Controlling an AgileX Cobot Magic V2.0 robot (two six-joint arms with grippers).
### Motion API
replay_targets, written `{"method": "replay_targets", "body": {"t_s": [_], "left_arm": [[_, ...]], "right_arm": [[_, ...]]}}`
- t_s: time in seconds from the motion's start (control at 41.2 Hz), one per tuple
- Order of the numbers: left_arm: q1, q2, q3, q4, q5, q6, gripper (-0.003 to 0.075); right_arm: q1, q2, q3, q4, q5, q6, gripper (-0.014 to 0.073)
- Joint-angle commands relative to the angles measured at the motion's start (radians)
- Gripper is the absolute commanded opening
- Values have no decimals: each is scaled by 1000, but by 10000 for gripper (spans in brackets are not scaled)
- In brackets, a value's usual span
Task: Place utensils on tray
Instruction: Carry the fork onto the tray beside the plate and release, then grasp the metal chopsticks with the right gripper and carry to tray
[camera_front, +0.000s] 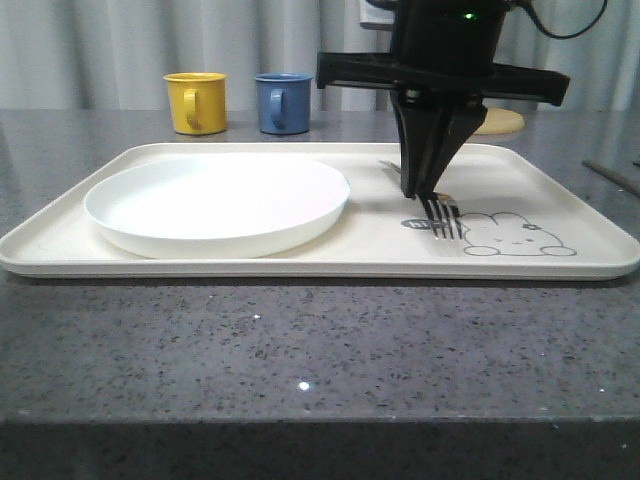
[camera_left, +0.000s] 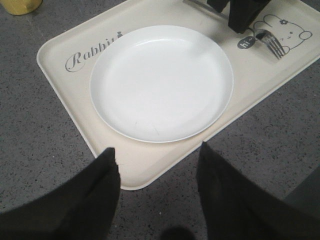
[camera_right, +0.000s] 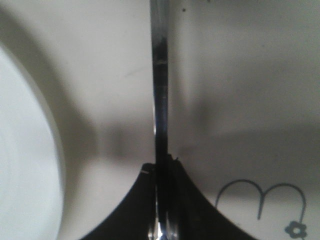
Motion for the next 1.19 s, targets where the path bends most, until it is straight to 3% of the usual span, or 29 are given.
{"method": "replay_targets", "body": {"t_s": [0.0,0.219,0.413,0.486,0.607,0.874,1.165], "left_arm": [[-8,-6,-27,-2,-70,-7,349],[-8,-6,-27,-2,-70,-7,349],[-8,-6,-27,-2,-70,-7,349],[-8,-6,-27,-2,-70,-7,349],[-8,-6,-27,-2,-70,-7,349],[-8,-6,-27,-2,-70,-7,349],[-8,-6,-27,-2,-70,-7,349]], "right_arm": [[-1,-36,-33,-6,-49,32,6],[-1,-32,-33,-6,-65,52,22],[-1,-32,-33,-6,-68,52,246],[-1,-33,-33,-7,-71,52,290],[-1,-61,-37,-41,-70,19,288],[-18,-225,-15,-184,12,-208,288],[-275,-366,112,-151,53,-408,288]]}}
